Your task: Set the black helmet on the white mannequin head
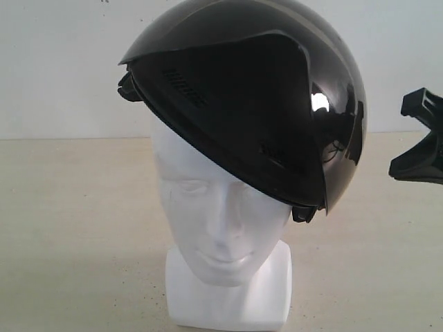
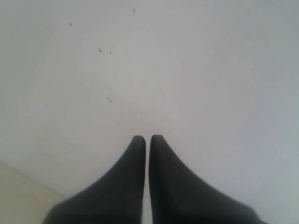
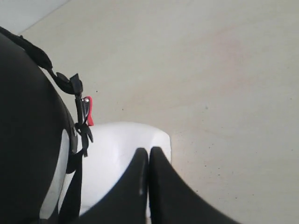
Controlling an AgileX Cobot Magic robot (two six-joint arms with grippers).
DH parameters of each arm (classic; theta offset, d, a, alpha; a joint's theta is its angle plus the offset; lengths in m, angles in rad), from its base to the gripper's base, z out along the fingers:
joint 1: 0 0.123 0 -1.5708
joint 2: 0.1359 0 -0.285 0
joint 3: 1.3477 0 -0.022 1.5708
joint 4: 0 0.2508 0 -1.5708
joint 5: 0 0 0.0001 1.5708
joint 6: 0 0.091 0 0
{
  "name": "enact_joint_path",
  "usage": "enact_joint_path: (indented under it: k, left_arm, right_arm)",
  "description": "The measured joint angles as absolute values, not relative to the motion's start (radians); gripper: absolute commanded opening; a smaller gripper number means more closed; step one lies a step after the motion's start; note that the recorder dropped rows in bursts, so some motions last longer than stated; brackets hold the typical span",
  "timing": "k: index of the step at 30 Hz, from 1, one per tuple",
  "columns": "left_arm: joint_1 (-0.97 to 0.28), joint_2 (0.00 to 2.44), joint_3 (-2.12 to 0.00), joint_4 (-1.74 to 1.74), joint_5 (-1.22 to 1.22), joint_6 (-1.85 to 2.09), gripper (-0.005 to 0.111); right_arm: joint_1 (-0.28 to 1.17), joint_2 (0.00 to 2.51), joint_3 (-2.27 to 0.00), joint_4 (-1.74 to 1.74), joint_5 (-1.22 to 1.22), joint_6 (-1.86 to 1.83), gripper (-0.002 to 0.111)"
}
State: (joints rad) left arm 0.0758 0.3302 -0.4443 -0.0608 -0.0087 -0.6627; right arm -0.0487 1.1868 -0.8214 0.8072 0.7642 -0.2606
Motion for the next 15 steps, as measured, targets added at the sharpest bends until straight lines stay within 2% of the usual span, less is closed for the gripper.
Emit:
enact_joint_path:
  k: [3, 5, 8, 10, 15]
  left_arm:
    - [0.074, 0.499, -0.603, -0.061, 0.077, -0.657, 0.004]
    - [0.074, 0.673, -0.796, -0.063, 0.250, -0.563, 0.004]
    - [0.074, 0.908, -1.102, -0.157, 0.562, -0.198, 0.004]
    - [0.074, 1.020, -1.206, -0.231, 0.670, -0.061, 0.004]
    - [0.074, 1.154, -1.288, -0.543, 0.764, 0.305, 0.004]
  right_arm:
    - [-0.049, 1.188, -0.788, 0.882, 0.762, -0.299, 0.000]
    - [-0.049, 1.188, -0.753, 0.955, 0.770, -0.342, 0.000]
    - [-0.049, 1.188, -0.703, 1.046, 0.786, -0.408, 0.000]
    - [-0.049, 1.188, -0.695, 1.062, 0.786, -0.434, 0.000]
    - [-0.049, 1.188, -0.695, 1.073, 0.786, -0.461, 0.000]
